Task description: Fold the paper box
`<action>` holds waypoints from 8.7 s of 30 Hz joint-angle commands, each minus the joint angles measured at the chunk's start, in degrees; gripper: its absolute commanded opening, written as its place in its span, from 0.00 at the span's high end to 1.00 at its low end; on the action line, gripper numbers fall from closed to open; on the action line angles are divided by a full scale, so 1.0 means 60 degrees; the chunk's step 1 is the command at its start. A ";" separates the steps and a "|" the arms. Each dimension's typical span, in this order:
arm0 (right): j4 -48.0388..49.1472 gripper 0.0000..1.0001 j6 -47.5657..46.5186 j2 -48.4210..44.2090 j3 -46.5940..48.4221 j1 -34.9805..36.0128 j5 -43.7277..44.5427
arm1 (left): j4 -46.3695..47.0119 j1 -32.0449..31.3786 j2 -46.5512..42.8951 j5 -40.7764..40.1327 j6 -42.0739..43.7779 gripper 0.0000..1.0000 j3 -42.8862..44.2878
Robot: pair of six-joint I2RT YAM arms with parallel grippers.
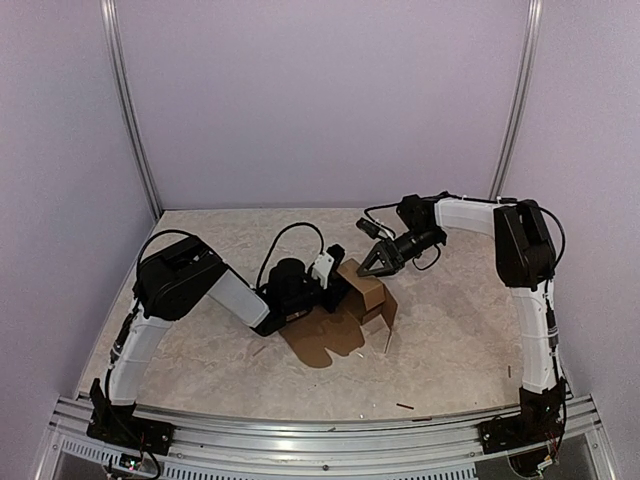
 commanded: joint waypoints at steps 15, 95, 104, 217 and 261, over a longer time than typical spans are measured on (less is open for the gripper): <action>-0.0149 0.31 -0.0022 0.0278 -0.0433 0.0429 -0.0524 | -0.0360 -0.0277 -0.0132 -0.2872 -0.1178 0.92 0.0018; 0.3297 0.18 -0.0779 -0.6906 -0.6173 -0.1150 0.4191 | -0.5346 0.0613 -0.3892 -0.0030 0.0781 0.84 -0.1813; 0.2108 0.23 0.0688 -0.2574 -0.0876 0.0247 0.3138 | -0.4496 0.0598 -0.3914 -0.0141 0.0546 0.83 -0.2539; 0.8517 0.35 -0.0375 -0.4753 -0.6943 0.1757 0.6898 | -0.2542 -0.0706 -0.3331 -0.0328 0.0612 0.69 -0.3473; 0.6614 0.31 -0.2838 -0.4363 -0.5799 0.0567 0.4680 | -0.8764 0.2345 -0.3138 0.4105 -0.0092 0.40 0.1542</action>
